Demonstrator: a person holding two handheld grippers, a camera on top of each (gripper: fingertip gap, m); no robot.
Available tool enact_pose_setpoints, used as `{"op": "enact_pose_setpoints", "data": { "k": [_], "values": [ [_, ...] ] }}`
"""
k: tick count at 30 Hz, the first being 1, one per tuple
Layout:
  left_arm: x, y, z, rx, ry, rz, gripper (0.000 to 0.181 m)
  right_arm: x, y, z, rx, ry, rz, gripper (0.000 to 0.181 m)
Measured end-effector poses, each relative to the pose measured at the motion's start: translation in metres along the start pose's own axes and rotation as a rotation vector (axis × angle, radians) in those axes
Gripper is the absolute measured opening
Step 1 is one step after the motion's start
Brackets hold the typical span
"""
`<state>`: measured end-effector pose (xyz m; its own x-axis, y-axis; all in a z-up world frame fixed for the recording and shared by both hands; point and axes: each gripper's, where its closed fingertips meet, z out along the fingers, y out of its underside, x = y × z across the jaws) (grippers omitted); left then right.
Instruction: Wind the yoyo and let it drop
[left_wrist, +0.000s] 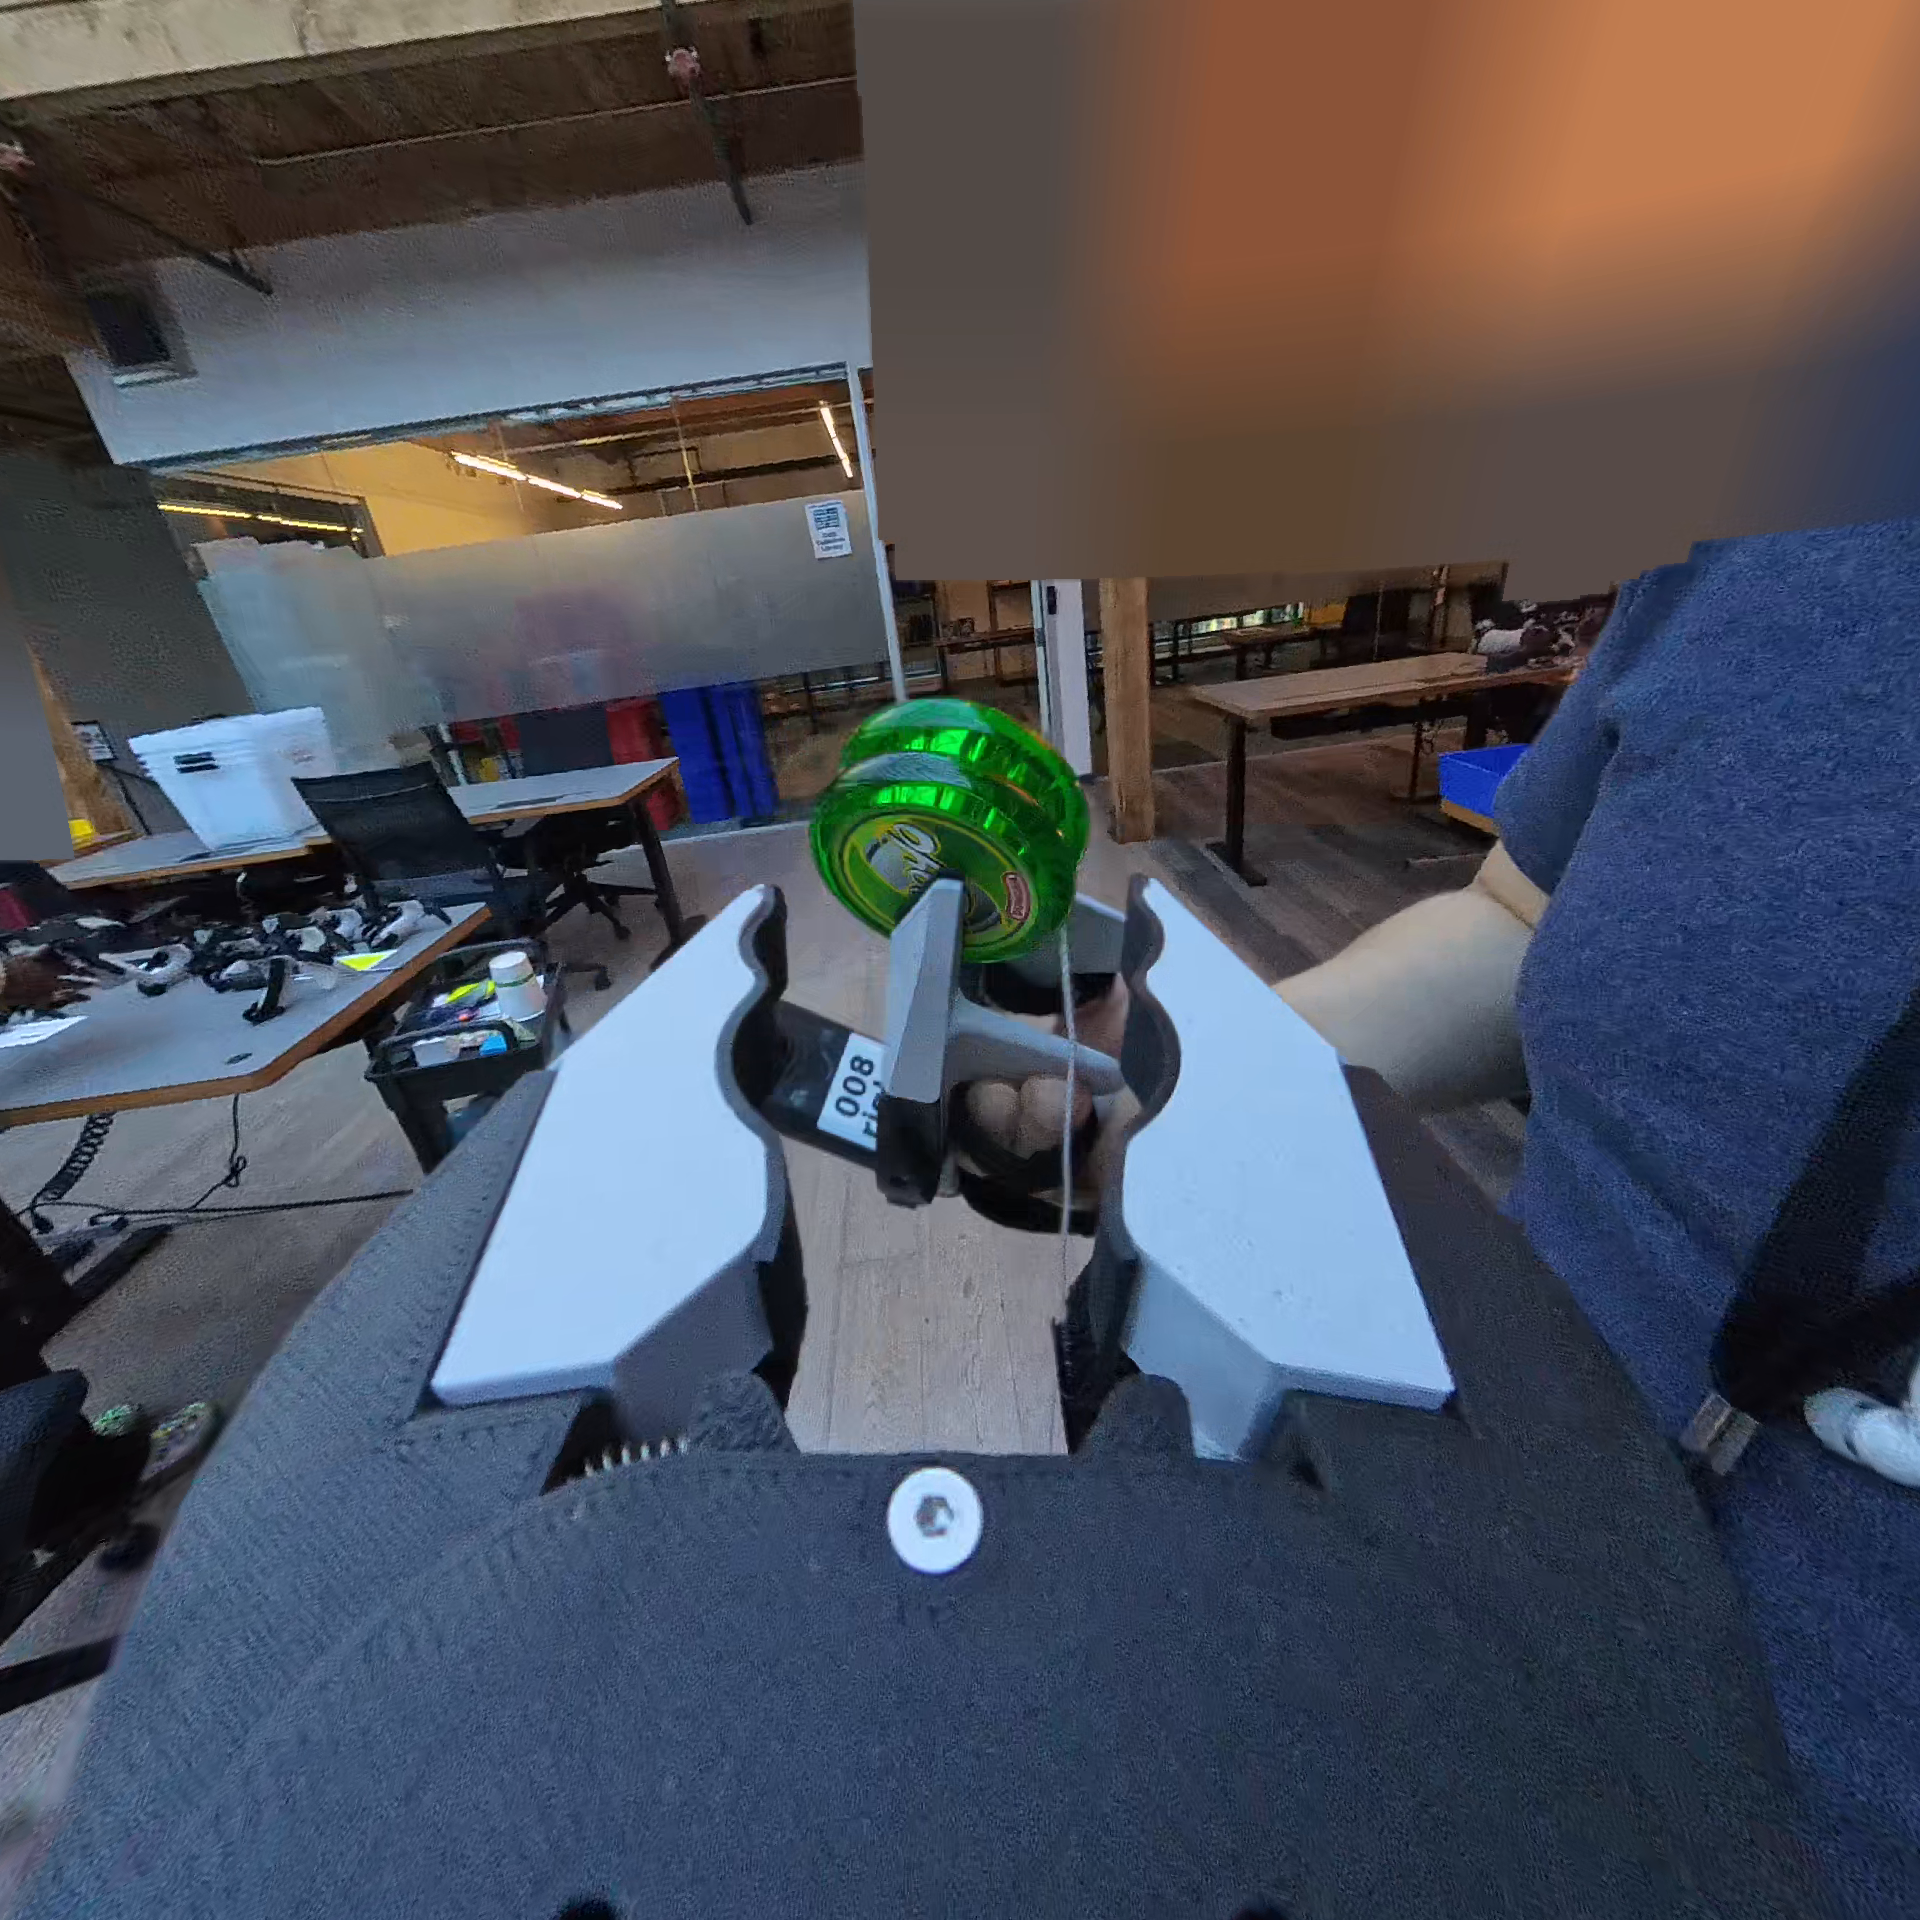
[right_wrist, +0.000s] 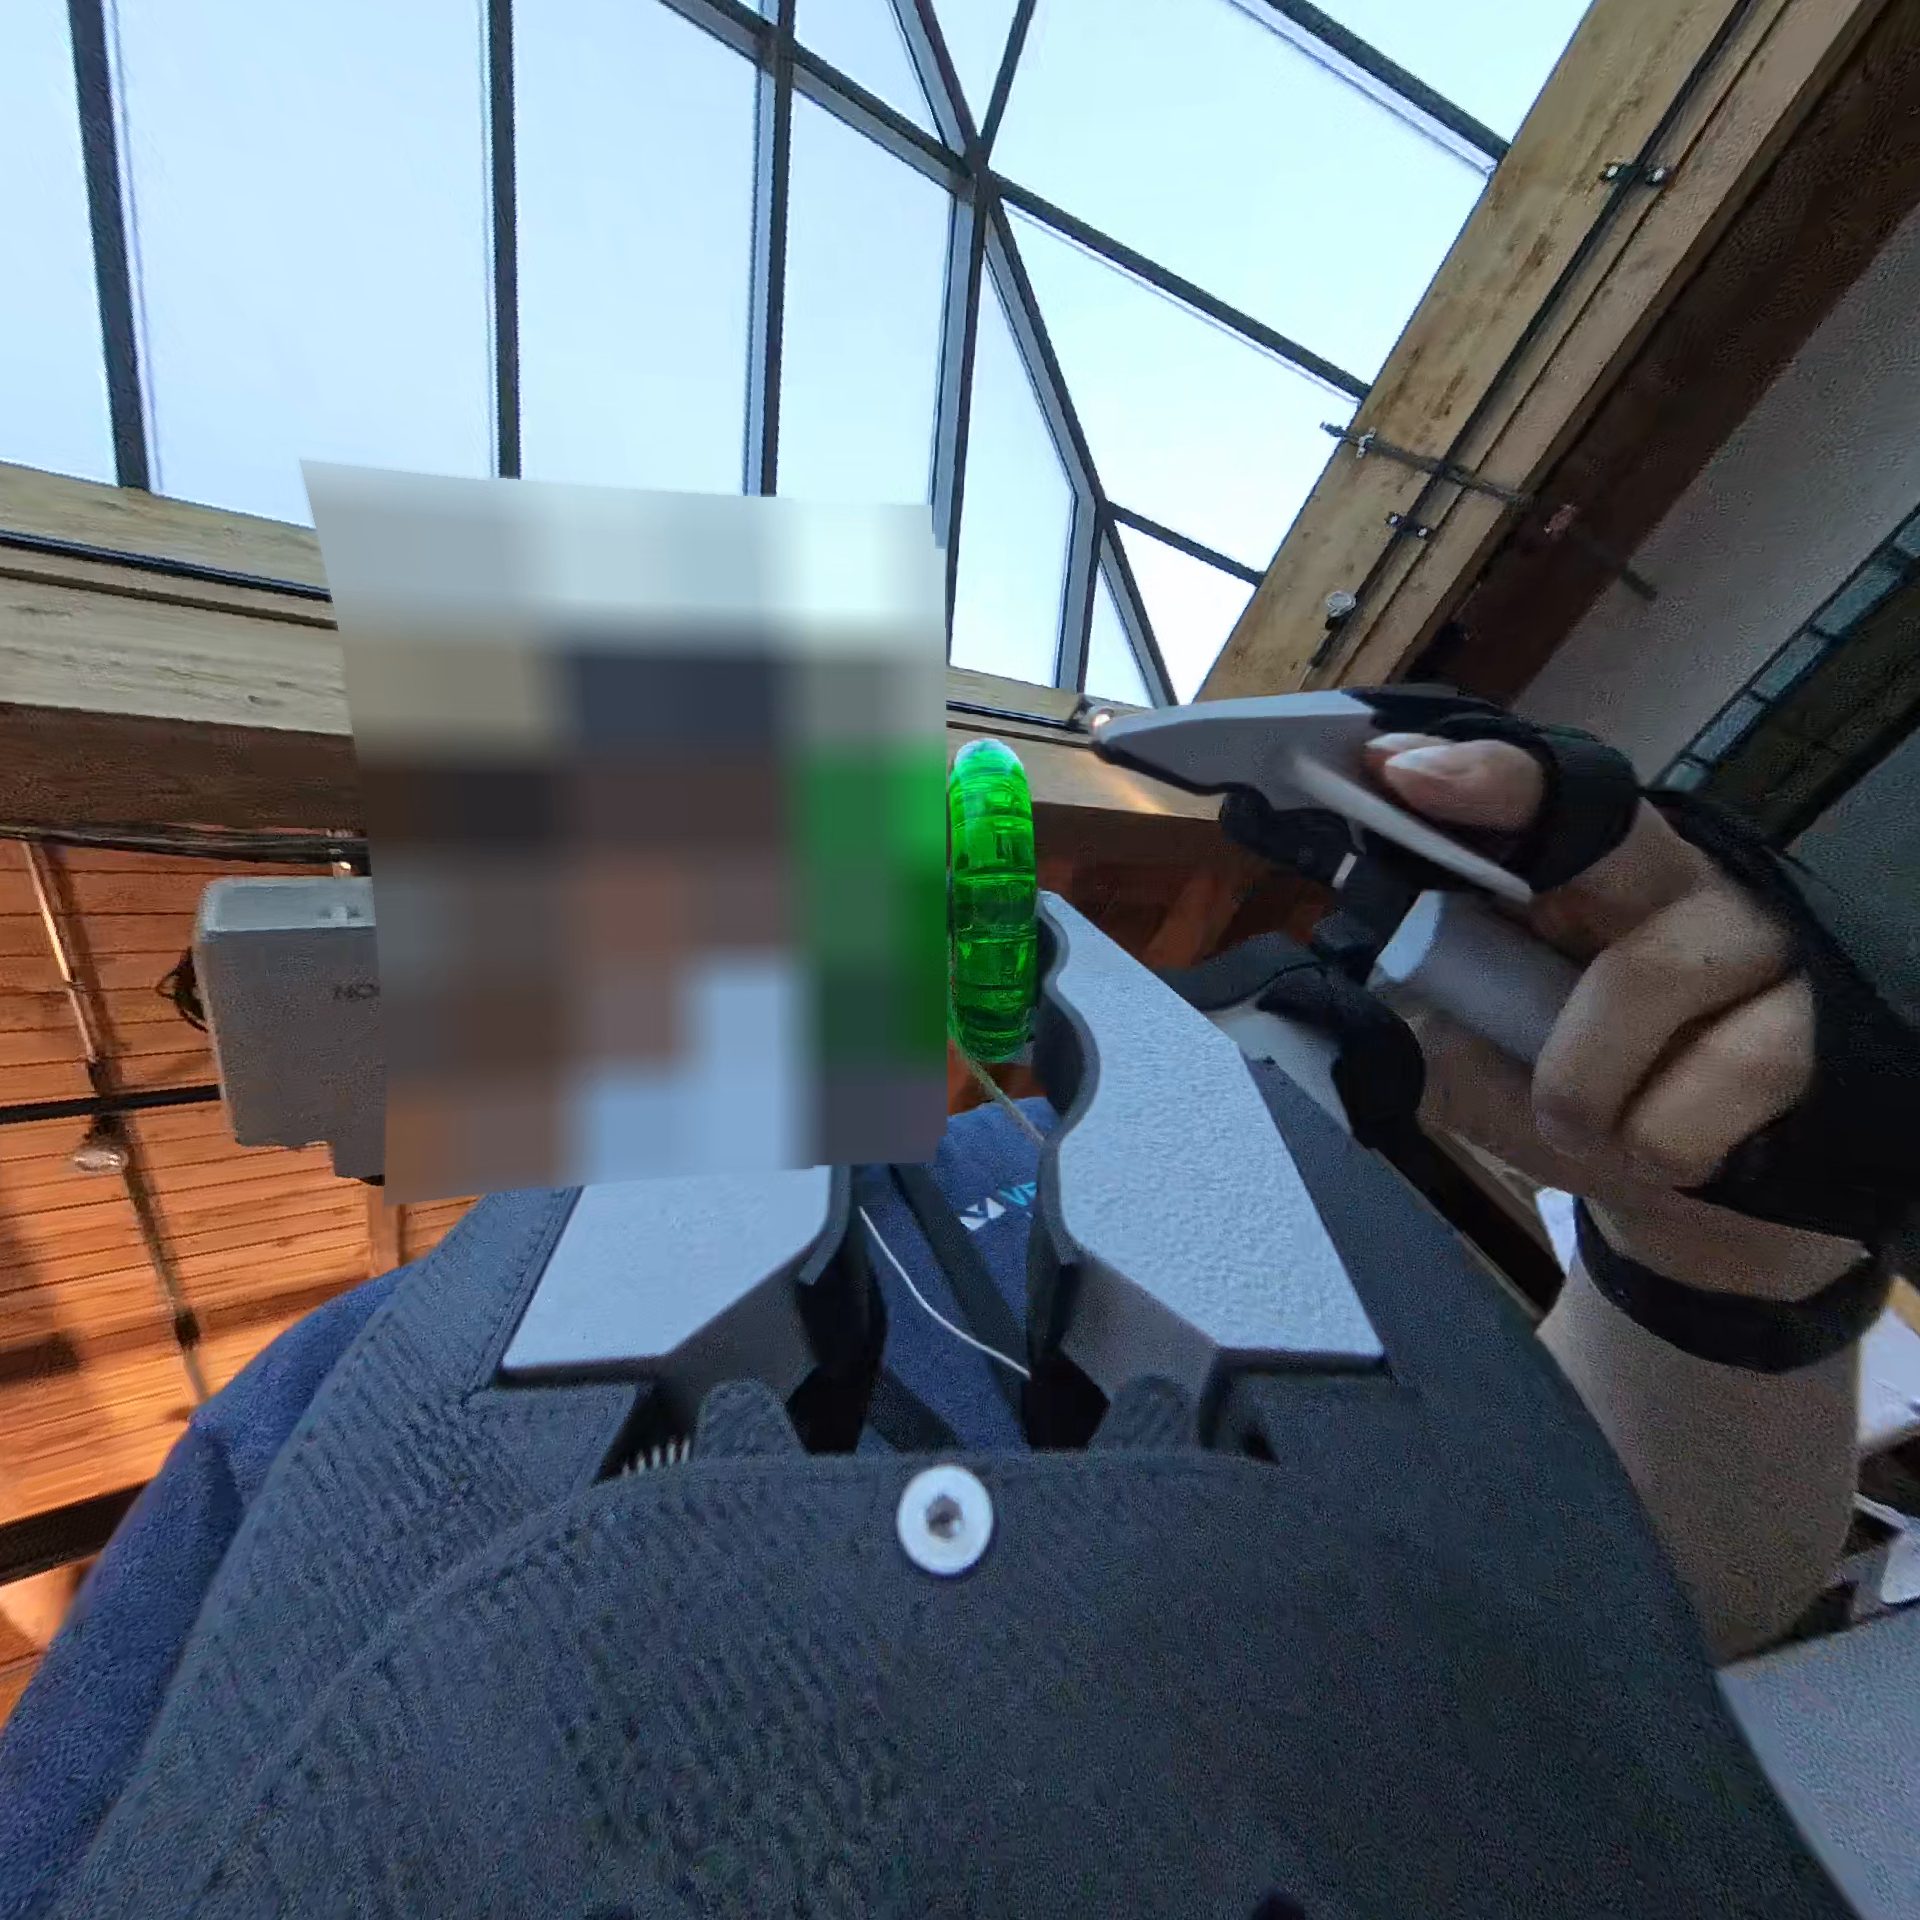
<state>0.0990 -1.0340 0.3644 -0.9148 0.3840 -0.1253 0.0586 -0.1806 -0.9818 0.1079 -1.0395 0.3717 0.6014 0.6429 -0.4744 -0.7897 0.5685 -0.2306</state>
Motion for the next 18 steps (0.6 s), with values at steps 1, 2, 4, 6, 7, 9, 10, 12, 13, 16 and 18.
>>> {"op": "enact_pose_setpoints", "data": {
  "k": [1, 2, 4, 6, 7, 9, 10, 12, 13, 16, 18],
  "values": [
    [0.001, -0.001, 0.003, 0.007, 0.019, -0.006, 0.065, 0.003, 0.002, 0.001, 0.011, -0.021, 0.030, 0.025],
    [0.000, 0.000, 0.006, 0.008, 0.023, -0.005, 0.065, 0.005, 0.005, 0.002, 0.005, -0.049, 0.064, 0.026],
    [0.000, 0.002, 0.010, 0.008, 0.036, -0.001, 0.067, 0.005, 0.008, 0.003, 0.017, -0.109, 0.117, 0.026],
    [0.003, 0.001, 0.011, 0.016, 0.047, -0.001, 0.058, 0.005, 0.007, 0.002, 0.047, -0.149, 0.146, 0.027],
    [0.003, 0.002, 0.010, 0.013, 0.045, 0.007, 0.058, 0.005, 0.007, 0.002, 0.051, -0.157, 0.154, 0.027],
    [0.002, 0.004, 0.010, 0.004, 0.032, 0.020, 0.058, 0.007, 0.007, 0.001, 0.066, -0.159, 0.168, 0.026],
    [0.002, 0.005, 0.010, 0.000, 0.024, 0.030, 0.060, 0.008, 0.008, 0.001, 0.065, -0.160, 0.178, 0.026],
    [0.002, 0.006, 0.010, -0.008, 0.021, 0.051, 0.059, 0.010, 0.007, 0.000, 0.078, -0.174, 0.196, 0.027],
    [0.002, 0.006, 0.010, -0.014, 0.022, 0.053, 0.059, 0.009, 0.007, 0.000, 0.077, -0.187, 0.209, 0.027],
    [-0.002, 0.007, 0.010, -0.052, 0.007, 0.033, 0.059, 0.010, 0.003, 0.000, 0.088, -0.193, 0.205, 0.027],
    [-0.007, 0.007, 0.010, -0.074, -0.010, -0.005, 0.058, 0.013, 0.001, 0.000, 0.083, -0.142, 0.156, 0.036]
  ]
}}
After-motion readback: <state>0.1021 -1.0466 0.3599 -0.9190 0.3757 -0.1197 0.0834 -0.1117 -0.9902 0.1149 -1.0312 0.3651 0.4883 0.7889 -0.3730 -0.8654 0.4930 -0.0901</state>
